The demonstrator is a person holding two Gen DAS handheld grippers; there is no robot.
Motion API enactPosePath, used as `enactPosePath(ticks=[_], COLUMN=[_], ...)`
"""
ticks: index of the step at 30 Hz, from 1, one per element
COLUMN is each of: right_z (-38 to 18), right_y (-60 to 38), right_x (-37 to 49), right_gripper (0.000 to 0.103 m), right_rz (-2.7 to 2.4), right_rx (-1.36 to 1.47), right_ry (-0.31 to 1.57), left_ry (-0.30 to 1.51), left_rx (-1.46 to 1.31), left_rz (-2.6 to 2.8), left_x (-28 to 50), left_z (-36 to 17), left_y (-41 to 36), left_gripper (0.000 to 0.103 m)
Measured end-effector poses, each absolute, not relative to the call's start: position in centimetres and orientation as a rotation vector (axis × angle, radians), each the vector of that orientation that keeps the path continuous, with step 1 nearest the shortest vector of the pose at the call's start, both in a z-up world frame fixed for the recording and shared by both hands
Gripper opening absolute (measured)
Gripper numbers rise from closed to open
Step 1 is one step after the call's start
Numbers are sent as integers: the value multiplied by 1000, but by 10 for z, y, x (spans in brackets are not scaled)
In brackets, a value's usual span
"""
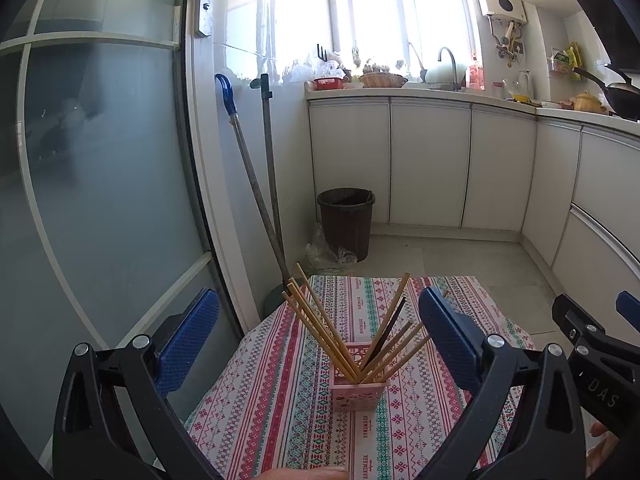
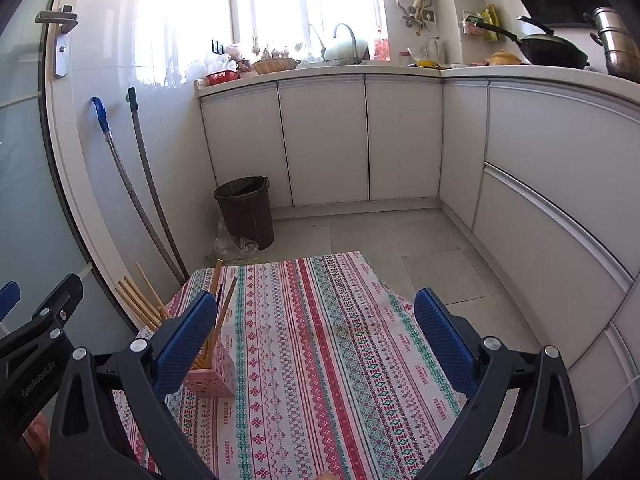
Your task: Organize utensils
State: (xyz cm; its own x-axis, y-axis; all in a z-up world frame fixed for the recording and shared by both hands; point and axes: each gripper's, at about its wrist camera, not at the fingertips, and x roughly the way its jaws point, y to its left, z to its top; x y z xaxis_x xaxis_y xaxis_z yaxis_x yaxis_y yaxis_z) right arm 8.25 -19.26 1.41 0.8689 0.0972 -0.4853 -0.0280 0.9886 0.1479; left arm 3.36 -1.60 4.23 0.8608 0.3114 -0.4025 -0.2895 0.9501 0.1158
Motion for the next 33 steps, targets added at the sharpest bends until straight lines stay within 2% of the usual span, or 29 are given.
enactPosePath(ticks=[24,33], right_z=[8,6], right_y=[-193,-195], right_x=[85,88], right_gripper=[97,97], right_rz=[71,67], right_rx=[138,148], right_ry=[528,545], left_ry=[428,411], left_rx=[75,103], left_rz=[304,282], left_x=[36,34], left_z=[36,34], left_y=[-19,-25], left_gripper=[96,88])
